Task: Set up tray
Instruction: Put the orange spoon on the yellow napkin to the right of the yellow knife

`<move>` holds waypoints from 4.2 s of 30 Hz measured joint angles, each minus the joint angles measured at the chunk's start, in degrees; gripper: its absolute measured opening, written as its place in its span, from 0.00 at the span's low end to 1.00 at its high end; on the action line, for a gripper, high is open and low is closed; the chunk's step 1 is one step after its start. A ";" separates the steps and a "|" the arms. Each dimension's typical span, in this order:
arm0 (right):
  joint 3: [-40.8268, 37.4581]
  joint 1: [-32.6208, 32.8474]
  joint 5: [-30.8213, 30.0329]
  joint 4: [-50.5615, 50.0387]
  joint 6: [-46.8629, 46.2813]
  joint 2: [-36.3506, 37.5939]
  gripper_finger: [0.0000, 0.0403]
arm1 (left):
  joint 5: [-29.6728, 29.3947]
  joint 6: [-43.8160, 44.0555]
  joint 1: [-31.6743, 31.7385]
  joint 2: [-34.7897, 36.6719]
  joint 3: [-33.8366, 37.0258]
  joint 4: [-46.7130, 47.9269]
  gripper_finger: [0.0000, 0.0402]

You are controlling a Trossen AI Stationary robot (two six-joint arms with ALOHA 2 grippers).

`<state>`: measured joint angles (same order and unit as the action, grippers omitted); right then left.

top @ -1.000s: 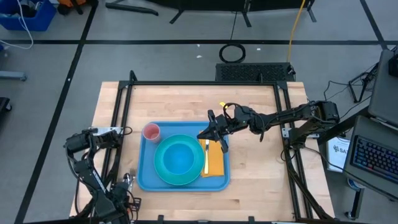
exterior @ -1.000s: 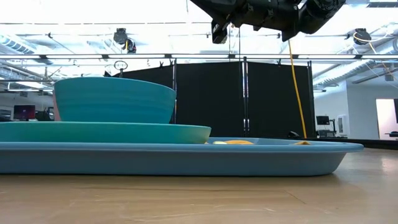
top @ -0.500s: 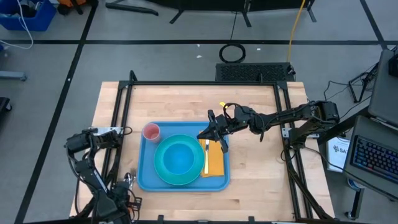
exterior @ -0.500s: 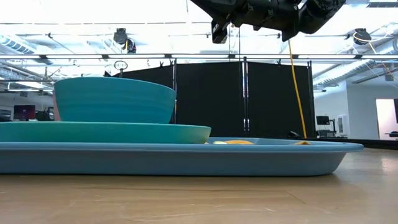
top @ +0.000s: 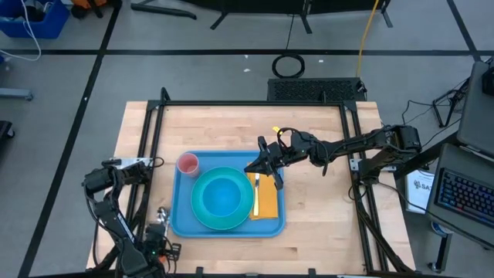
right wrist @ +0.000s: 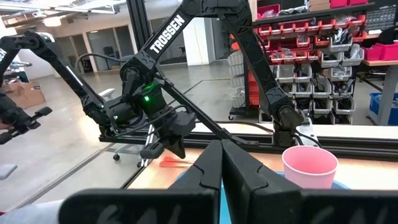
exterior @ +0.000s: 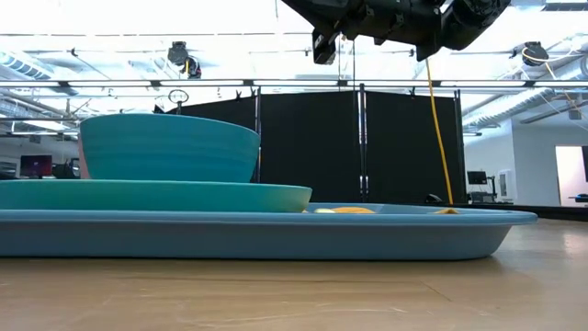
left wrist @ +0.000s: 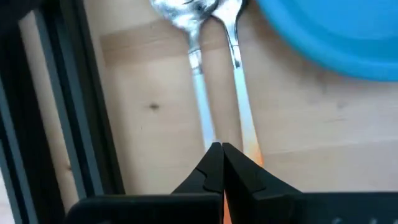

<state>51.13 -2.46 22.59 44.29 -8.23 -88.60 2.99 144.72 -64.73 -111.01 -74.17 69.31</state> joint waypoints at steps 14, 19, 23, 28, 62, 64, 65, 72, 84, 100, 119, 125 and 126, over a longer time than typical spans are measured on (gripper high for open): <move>0.00 0.00 0.00 -0.04 -0.02 0.00 0.00 | 0.04 3.18 0.76 0.27 -0.07 1.48 0.05; 0.00 0.00 0.00 -0.04 -0.02 0.00 0.00 | 0.37 2.76 1.63 0.34 0.51 1.41 0.16; 0.00 0.00 0.00 -0.06 -0.02 0.00 0.00 | -2.69 1.94 1.91 0.38 2.14 -0.05 0.25; 0.00 0.00 0.00 -0.16 -0.03 0.00 0.00 | 2.50 1.42 2.44 0.40 3.56 -0.13 0.32; 0.00 0.00 -0.02 -0.39 0.13 0.00 0.00 | 5.70 -0.45 2.51 0.40 2.01 3.13 0.31; 0.00 0.00 -0.02 -0.37 0.13 0.00 0.00 | 6.13 -0.38 2.42 0.40 2.00 3.54 0.29; 0.00 0.00 -0.02 -0.37 0.13 0.00 0.00 | 5.15 -0.16 2.24 0.40 1.96 3.59 0.27; 0.00 -0.01 -0.02 -0.42 0.00 0.00 0.00 | 3.69 0.94 1.76 0.42 3.40 1.43 0.20; 0.00 0.00 -0.02 -0.41 -0.02 0.00 0.00 | 6.45 1.64 1.73 0.51 5.53 -2.05 0.22; 0.00 0.00 -0.02 -0.42 -0.02 0.00 0.00 | 9.99 -0.62 3.93 0.36 4.62 -0.28 0.22; 0.00 0.30 -0.05 -0.45 0.00 0.00 0.00 | 14.88 4.26 3.24 0.89 9.70 -6.11 0.22; 0.00 0.44 -0.04 -0.44 0.11 0.00 0.00 | 15.08 4.43 3.45 1.02 10.99 -8.55 0.22; 0.00 0.44 -0.04 -0.44 0.13 0.00 0.00 | 14.34 4.27 3.45 0.99 10.99 -8.85 0.22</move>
<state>51.13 -2.02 22.55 43.86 -8.10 -88.60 17.33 148.99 -61.28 -110.02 -63.18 60.47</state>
